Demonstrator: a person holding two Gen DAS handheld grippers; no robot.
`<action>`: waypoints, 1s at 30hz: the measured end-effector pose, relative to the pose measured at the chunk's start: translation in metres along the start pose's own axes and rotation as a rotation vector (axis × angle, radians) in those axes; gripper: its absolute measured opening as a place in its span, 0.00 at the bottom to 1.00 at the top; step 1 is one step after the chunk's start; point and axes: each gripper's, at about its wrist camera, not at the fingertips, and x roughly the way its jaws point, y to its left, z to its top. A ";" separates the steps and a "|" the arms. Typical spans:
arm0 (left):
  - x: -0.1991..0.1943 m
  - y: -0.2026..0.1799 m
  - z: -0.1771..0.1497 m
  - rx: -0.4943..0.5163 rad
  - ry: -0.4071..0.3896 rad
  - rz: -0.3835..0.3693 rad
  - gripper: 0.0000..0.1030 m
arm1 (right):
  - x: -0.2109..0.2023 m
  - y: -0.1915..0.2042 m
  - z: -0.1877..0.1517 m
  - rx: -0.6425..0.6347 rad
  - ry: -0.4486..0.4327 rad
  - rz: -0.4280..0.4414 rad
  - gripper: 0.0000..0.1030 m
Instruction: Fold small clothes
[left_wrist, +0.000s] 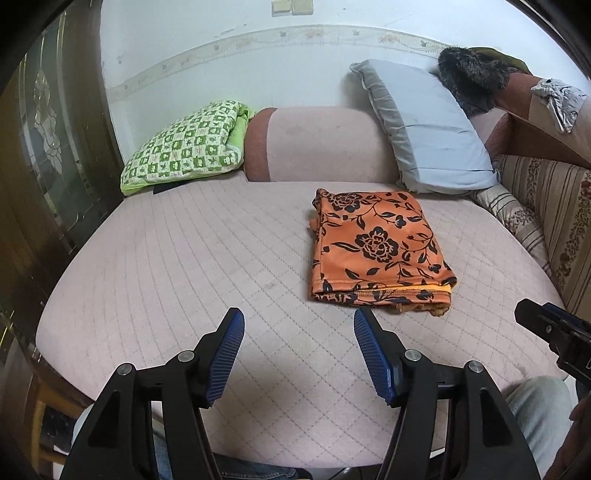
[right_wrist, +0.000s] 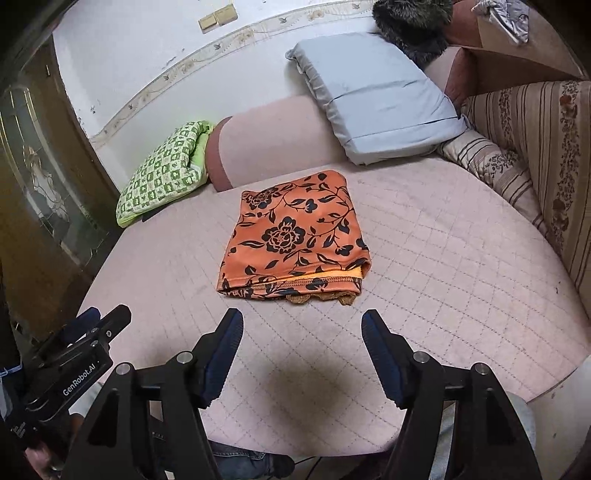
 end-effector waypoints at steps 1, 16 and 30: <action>-0.001 0.000 0.000 -0.001 -0.001 0.000 0.60 | -0.001 0.000 0.001 -0.002 -0.001 -0.001 0.67; -0.004 0.006 0.002 -0.001 -0.004 0.003 0.61 | -0.003 0.007 0.004 -0.010 -0.006 -0.006 0.67; -0.002 0.003 0.001 0.014 -0.001 0.011 0.61 | -0.001 0.009 0.007 -0.020 -0.004 -0.005 0.67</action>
